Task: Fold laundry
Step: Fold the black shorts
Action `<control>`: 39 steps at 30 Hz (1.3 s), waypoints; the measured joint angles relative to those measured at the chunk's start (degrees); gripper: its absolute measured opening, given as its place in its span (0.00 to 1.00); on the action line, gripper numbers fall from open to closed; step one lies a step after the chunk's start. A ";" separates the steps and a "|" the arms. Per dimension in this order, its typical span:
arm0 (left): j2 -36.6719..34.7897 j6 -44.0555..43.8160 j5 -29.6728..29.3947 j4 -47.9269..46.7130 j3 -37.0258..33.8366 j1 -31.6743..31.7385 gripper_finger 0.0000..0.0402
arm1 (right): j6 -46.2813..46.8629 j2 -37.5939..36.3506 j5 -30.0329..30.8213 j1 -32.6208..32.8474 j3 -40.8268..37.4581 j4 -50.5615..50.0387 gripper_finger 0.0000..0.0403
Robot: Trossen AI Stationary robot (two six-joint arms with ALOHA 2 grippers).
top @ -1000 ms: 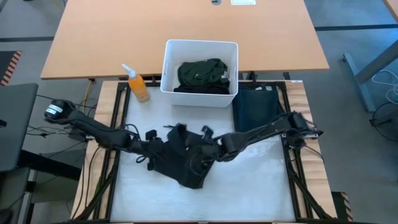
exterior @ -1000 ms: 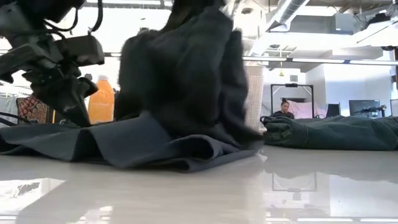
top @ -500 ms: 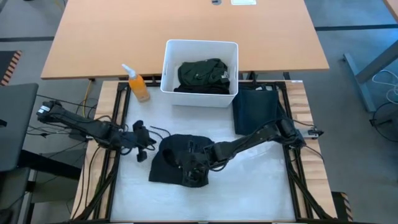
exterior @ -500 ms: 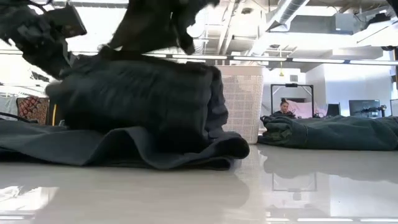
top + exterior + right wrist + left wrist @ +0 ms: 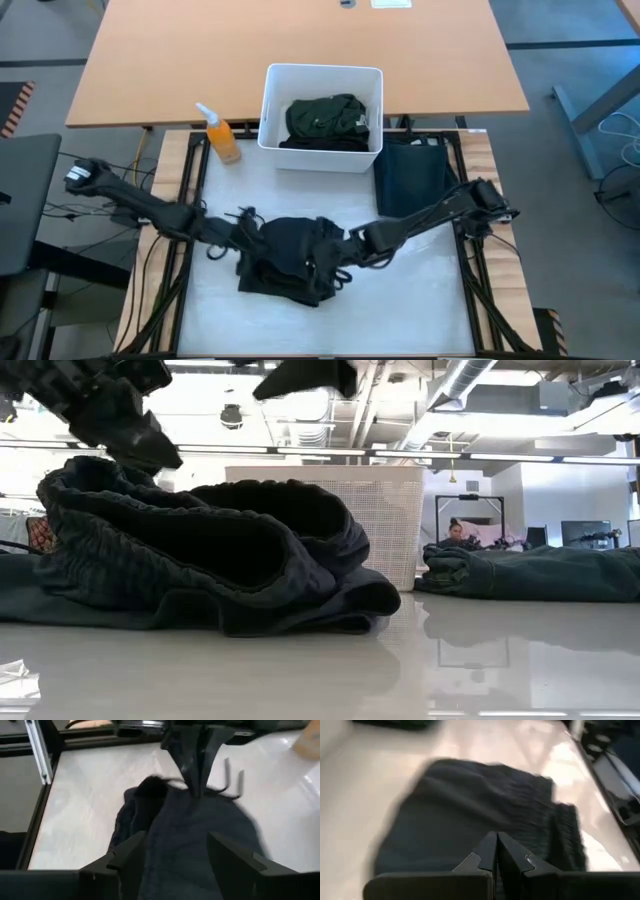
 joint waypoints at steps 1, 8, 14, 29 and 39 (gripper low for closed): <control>3.10 0.00 1.27 2.13 0.00 -0.39 0.00 | 0.64 0.14 -0.09 0.06 -2.40 3.45 0.57; 18.34 -5.95 9.61 5.05 0.00 -2.42 0.00 | 5.95 0.10 2.16 -1.05 -21.65 30.63 0.48; 20.48 -10.64 9.36 5.53 0.00 -5.75 0.00 | 6.35 0.91 3.79 0.94 -32.95 41.47 0.41; 24.73 -28.60 -17.30 8.86 -0.02 -16.62 0.00 | 3.04 1.33 6.85 0.31 -36.37 35.40 0.35; 27.80 -31.32 -24.70 16.31 -0.09 -20.50 0.00 | 20.31 -14.79 0.10 -3.63 -36.30 23.44 0.40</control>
